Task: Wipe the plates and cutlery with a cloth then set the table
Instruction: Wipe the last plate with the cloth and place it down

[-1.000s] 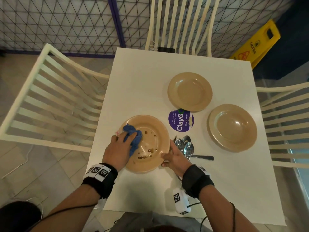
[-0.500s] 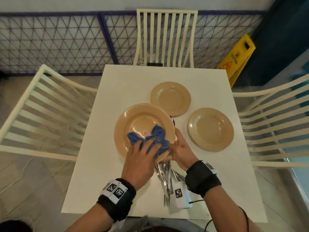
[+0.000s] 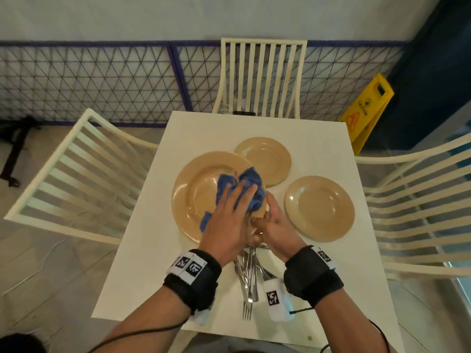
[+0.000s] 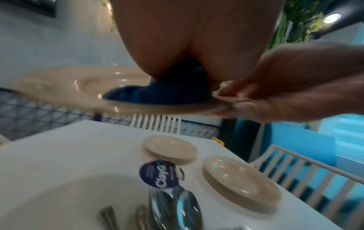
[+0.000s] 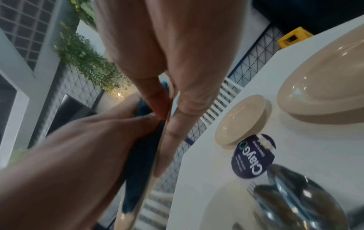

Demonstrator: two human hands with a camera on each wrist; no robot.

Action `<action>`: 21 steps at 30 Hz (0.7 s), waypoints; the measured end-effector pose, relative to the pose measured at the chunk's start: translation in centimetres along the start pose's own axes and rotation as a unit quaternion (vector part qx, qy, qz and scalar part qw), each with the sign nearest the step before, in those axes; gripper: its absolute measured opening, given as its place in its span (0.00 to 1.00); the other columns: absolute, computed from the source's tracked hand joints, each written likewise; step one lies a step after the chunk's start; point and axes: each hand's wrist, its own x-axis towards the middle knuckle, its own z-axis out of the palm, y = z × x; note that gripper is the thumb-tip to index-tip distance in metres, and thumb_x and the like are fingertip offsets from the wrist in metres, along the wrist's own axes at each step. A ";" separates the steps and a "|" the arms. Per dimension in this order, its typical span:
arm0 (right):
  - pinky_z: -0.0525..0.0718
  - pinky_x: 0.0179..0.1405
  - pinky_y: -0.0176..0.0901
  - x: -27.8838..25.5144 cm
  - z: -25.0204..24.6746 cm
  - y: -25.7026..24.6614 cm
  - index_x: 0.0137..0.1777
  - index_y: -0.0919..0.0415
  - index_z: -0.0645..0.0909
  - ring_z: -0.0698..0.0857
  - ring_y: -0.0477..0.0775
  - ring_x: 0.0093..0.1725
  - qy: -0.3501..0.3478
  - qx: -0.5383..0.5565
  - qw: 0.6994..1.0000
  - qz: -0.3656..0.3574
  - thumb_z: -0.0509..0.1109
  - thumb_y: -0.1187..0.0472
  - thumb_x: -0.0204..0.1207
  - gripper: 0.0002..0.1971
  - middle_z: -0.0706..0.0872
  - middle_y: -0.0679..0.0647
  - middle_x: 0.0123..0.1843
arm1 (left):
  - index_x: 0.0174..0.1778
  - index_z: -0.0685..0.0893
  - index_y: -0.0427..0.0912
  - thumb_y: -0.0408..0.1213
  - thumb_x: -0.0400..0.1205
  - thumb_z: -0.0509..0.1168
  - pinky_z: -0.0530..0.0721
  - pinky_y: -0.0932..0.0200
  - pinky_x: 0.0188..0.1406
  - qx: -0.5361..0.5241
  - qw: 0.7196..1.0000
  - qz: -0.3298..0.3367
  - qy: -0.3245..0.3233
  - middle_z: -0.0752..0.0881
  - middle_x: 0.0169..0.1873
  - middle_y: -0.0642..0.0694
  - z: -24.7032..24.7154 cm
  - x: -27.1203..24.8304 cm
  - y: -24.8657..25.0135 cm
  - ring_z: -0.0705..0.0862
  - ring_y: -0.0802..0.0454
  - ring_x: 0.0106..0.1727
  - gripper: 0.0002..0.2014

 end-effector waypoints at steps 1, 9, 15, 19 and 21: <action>0.90 0.39 0.52 -0.2 -0.6 -0.5 0.74 0.46 0.72 0.87 0.70 0.62 0.009 0.001 1.000 -0.008 0.59 0.84 0.76 0.36 0.86 0.61 0.66 | 0.89 0.53 0.51 0.35 0.87 0.60 0.58 0.37 0.87 0.000 1.000 0.014 -0.009 0.53 0.89 0.47 0.8 -1.1 0.6 0.45 0.43 0.90 0.35; 0.85 0.51 0.81 -2.4 -2.5 -0.5 0.78 0.36 0.65 0.88 0.74 0.58 -0.024 0.012 0.999 0.036 0.59 0.80 0.80 0.39 0.83 0.63 0.69 | 0.81 0.69 0.52 0.32 0.78 0.71 0.69 0.29 0.78 0.133 0.990 0.018 0.051 0.71 0.82 0.47 -1.8 -3.2 -8.0 0.60 0.34 0.86 0.35; 0.92 0.41 0.62 -1.1 1.0 -1.5 0.76 0.36 0.68 0.87 0.68 0.56 -0.049 -0.003 0.999 0.022 0.56 0.83 0.78 0.40 0.79 0.62 0.72 | 0.88 0.58 0.51 0.35 0.85 0.59 0.55 0.39 0.88 -0.004 0.997 -0.041 0.065 0.59 0.87 0.46 -2.6 0.6 -2.2 0.50 0.41 0.89 0.33; 0.89 0.43 0.65 -1.1 -0.2 -2.9 0.71 0.37 0.76 0.87 0.69 0.56 -0.039 0.022 0.999 -0.005 0.57 0.84 0.78 0.38 0.85 0.66 0.67 | 0.85 0.64 0.54 0.37 0.85 0.61 0.56 0.34 0.86 0.049 0.995 0.080 0.025 0.63 0.86 0.54 -0.5 -3.0 -1.7 0.50 0.45 0.90 0.31; 0.89 0.48 0.74 -1.7 -0.9 -2.9 0.70 0.32 0.74 0.87 0.72 0.60 -0.039 0.036 0.999 0.013 0.57 0.83 0.79 0.40 0.84 0.63 0.68 | 0.81 0.68 0.59 0.38 0.82 0.65 0.58 0.27 0.83 0.125 0.988 0.083 0.024 0.67 0.84 0.57 -1.4 -4.1 -4.6 0.55 0.43 0.89 0.30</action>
